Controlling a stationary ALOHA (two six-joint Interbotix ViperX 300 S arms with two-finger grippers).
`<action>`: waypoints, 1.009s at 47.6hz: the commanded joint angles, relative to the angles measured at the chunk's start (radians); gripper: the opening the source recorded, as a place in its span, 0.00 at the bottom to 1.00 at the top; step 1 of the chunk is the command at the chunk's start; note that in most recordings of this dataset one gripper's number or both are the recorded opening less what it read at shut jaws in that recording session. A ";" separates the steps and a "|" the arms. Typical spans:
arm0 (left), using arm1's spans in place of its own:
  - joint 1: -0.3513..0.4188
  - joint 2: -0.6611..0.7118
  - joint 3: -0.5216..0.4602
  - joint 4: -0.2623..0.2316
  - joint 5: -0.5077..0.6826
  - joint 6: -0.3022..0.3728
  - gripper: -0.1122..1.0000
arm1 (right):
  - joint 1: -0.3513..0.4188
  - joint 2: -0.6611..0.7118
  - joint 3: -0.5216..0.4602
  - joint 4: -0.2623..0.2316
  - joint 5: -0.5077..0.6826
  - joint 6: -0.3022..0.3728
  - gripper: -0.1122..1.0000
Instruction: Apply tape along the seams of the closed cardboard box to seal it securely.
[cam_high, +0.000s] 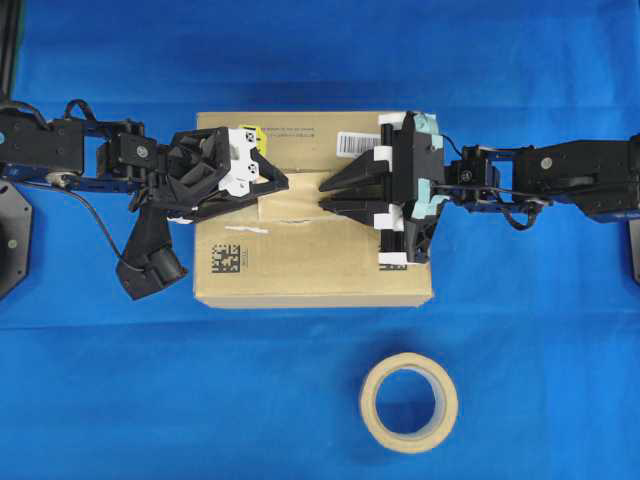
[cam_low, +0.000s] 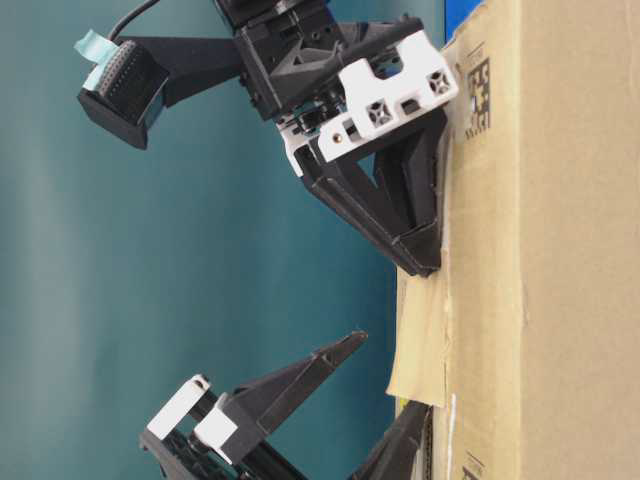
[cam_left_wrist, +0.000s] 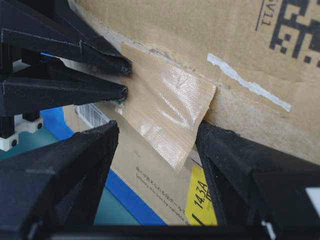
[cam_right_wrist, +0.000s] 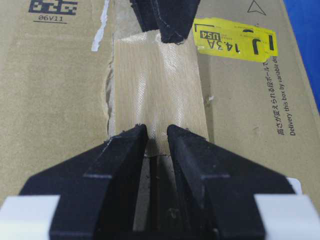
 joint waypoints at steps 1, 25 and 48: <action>0.006 -0.026 0.002 -0.002 0.005 -0.003 0.66 | -0.003 -0.018 -0.005 0.003 0.005 -0.002 0.41; 0.006 -0.058 0.026 -0.002 0.003 -0.041 0.66 | -0.003 -0.020 -0.005 0.003 0.009 -0.002 0.41; -0.046 -0.195 0.117 -0.015 -0.207 -0.245 0.65 | 0.002 -0.241 0.020 -0.011 0.044 -0.018 0.41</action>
